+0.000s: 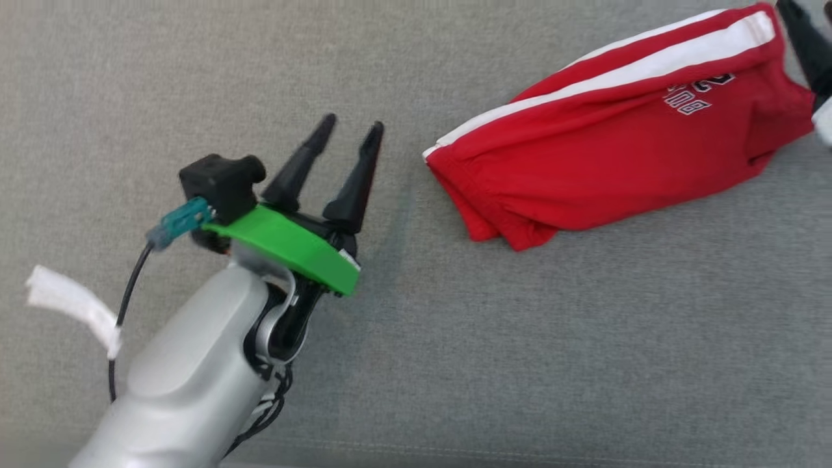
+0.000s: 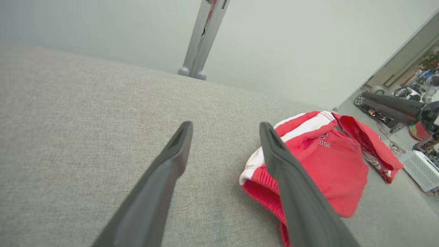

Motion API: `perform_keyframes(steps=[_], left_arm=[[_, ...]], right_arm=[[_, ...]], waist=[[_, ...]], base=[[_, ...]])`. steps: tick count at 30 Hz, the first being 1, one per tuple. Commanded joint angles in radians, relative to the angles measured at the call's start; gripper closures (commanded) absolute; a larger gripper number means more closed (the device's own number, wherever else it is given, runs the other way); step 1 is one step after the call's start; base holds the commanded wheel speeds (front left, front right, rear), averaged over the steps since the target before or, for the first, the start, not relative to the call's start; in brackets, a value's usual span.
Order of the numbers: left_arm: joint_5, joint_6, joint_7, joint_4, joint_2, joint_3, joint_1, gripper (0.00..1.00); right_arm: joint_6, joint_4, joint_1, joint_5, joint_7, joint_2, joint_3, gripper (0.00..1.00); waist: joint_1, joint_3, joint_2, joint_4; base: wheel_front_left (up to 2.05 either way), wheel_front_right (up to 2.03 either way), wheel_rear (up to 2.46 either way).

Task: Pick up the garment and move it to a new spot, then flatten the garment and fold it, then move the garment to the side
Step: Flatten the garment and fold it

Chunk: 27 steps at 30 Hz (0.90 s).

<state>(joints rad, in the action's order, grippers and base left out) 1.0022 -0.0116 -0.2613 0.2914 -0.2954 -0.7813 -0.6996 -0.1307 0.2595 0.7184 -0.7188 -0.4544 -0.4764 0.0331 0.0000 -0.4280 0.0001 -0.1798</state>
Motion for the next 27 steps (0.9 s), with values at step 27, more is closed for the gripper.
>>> perform_keyframes(steps=[27], left_arm=[[-0.807,0.108,-0.004,-0.256,0.215,0.295,0.577,0.0]], right_arm=[[0.0,0.368,-0.13,0.117,0.486,-0.057,-0.228,0.0]], waist=[[0.0,0.136,-0.0001,-0.017]], base=[[0.0,0.0,0.0]])
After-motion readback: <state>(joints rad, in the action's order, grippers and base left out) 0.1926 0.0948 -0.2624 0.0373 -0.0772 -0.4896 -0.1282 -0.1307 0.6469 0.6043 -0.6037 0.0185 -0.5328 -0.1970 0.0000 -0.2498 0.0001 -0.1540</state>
